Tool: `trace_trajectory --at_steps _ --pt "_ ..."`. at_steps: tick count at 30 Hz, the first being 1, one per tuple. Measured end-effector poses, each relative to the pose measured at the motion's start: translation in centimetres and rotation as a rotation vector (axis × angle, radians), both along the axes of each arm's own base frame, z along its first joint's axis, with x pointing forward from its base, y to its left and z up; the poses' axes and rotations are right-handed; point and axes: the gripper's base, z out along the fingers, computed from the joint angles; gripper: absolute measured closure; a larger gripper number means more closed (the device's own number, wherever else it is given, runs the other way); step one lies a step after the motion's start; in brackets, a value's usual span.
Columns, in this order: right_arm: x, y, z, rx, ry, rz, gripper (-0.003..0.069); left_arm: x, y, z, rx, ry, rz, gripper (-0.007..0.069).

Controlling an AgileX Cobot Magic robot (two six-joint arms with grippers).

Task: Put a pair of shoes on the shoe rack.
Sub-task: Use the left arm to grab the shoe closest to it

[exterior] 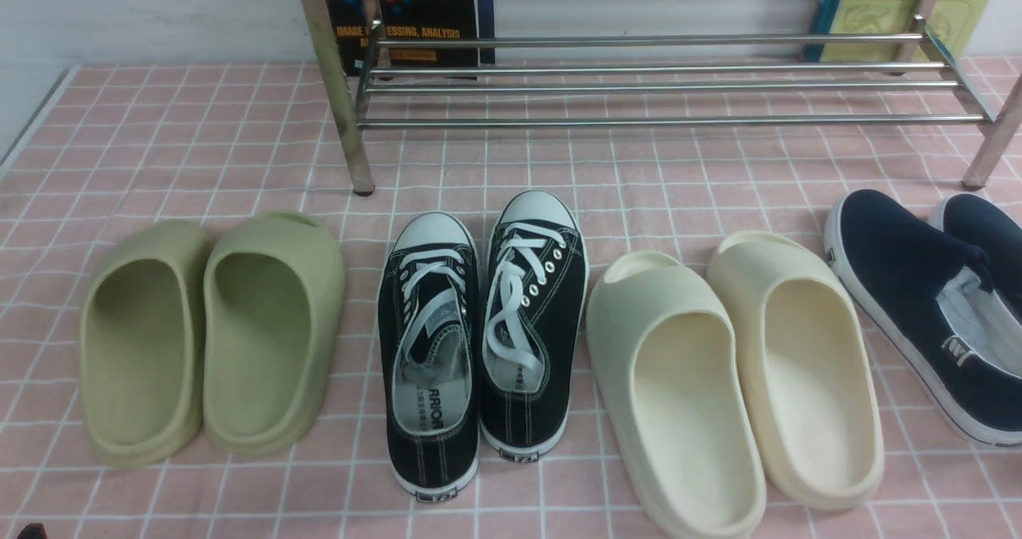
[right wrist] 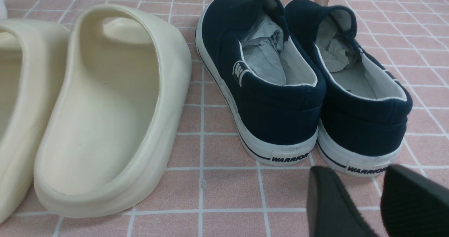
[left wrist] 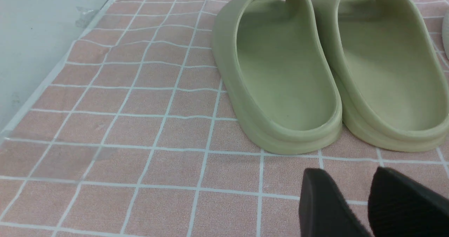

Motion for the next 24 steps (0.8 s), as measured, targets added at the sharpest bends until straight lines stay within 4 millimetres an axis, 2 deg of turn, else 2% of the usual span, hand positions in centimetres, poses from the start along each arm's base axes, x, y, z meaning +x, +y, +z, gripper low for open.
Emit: trace_trajectory --at_steps 10,16,24 --pt "0.00 0.00 0.00 0.000 0.000 0.000 0.0419 0.00 0.03 0.01 0.010 -0.001 0.001 0.0385" --pt "0.00 0.00 0.00 0.000 0.000 0.000 0.0419 0.02 -0.13 0.01 -0.115 -0.013 0.019 0.0385" --pt "0.00 0.00 0.00 0.000 0.000 0.000 0.0419 0.02 -0.16 0.01 -0.140 -0.015 0.023 0.0385"
